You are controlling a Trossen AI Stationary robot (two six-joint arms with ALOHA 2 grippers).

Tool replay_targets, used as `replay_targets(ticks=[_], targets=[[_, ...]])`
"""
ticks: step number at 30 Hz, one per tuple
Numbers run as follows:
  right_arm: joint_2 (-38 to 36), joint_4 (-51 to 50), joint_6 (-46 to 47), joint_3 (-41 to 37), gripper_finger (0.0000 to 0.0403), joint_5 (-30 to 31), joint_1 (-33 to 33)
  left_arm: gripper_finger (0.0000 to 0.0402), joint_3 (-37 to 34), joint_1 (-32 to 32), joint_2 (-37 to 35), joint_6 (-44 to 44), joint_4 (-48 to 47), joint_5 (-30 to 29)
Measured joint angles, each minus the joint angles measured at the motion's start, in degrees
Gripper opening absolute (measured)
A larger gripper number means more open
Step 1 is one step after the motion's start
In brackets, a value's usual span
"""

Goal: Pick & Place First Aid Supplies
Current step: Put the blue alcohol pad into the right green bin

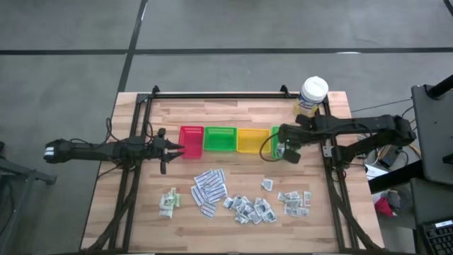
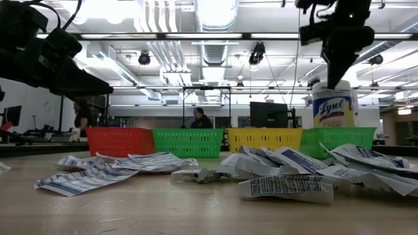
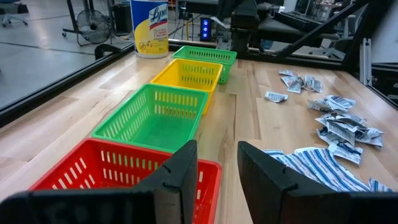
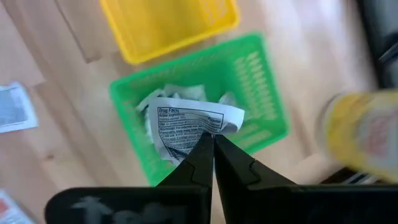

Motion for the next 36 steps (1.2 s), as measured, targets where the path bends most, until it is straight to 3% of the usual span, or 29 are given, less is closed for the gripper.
replay_targets(ticks=[14,27,36], targets=[[3.8,0.1,12.3,-0.9,0.0008,-2.8,-1.3,0.0113,0.0,0.0,0.0,-0.1,0.0,0.0],[6.5,0.4,11.9,-1.4,0.0008,-2.5,-2.8,0.0113,0.0,0.0,0.0,-0.1,0.0,0.0],[6.7,7.0,12.0,-8.3,0.0008,-3.0,-2.8,0.0113,0.0,0.0,0.0,-0.2,0.0,0.0]])
